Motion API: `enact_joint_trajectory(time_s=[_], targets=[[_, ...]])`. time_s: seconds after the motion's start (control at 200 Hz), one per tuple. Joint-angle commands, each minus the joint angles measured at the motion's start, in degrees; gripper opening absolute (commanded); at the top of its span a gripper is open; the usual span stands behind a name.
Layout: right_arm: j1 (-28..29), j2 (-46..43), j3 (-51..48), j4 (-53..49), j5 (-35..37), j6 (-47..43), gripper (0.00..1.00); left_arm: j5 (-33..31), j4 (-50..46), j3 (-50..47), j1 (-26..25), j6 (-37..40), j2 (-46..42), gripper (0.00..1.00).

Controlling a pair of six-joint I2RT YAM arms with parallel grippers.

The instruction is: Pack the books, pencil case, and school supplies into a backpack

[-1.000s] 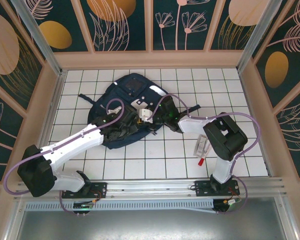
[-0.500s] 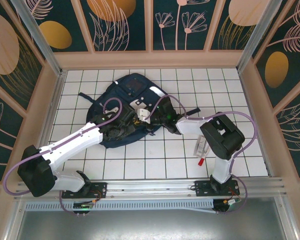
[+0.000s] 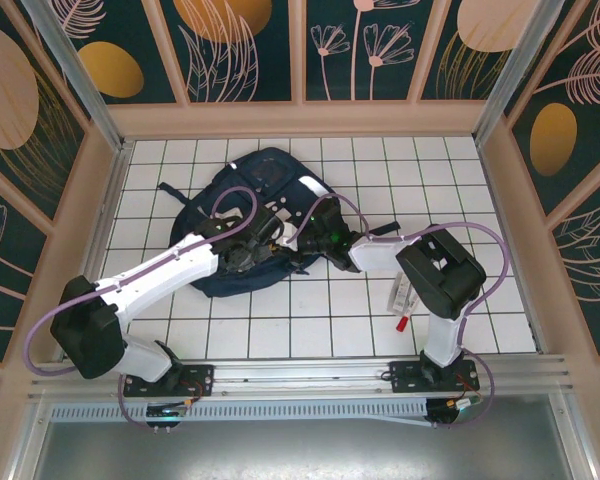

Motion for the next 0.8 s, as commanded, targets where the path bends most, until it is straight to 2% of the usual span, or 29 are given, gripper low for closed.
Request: enact_joint_trajectory(time_s=[0.0,0.08,0.205,0.26,0.31,0.355,0.475,0.661,0.731,0.796], targets=[[1.0,-0.5,-0.6,3.8,-4.3,1.7,0.00,-3.3,0.6,-3.0,0.7,0.4,-0.1,0.28],[0.7,-0.4,-0.3,3.9,-4.4,1.9,0.00,-2.7,2.4,-4.8,0.7,0.6,-1.0,0.28],[0.3,-0.5,-0.3,3.3,-4.2,1.5,0.00,-3.3,2.1,-5.7,1.0,2.4,-1.3,0.15],[0.0,-0.6,-0.3,3.3,-4.1,1.4,0.00,-3.5,1.8,-6.3,1.3,3.3,-1.3,0.14],[-0.5,-0.9,-0.4,3.3,-4.1,1.4,0.00,-3.7,1.6,-6.9,1.7,4.0,-1.3,0.04],[-1.0,-1.2,-0.5,3.0,-4.1,1.1,0.00,-4.2,1.3,-7.5,2.2,4.9,-1.6,0.00],[-2.7,-2.7,-0.9,0.6,-5.2,-1.8,0.00,-4.6,1.6,-9.6,5.2,9.0,-3.1,0.00],[-6.2,-4.9,1.6,-22.0,-6.4,-21.3,0.00,-8.0,4.5,-8.7,6.9,22.5,-6.8,0.00],[-8.1,-6.0,0.7,-25.7,-5.5,-25.6,0.00,-10.4,7.8,-10.6,7.2,28.3,-8.8,0.00],[-9.8,-7.3,-0.8,-26.2,-3.7,-27.5,0.00,-8.2,13.9,-13.6,7.4,36.7,-10.6,0.00]])
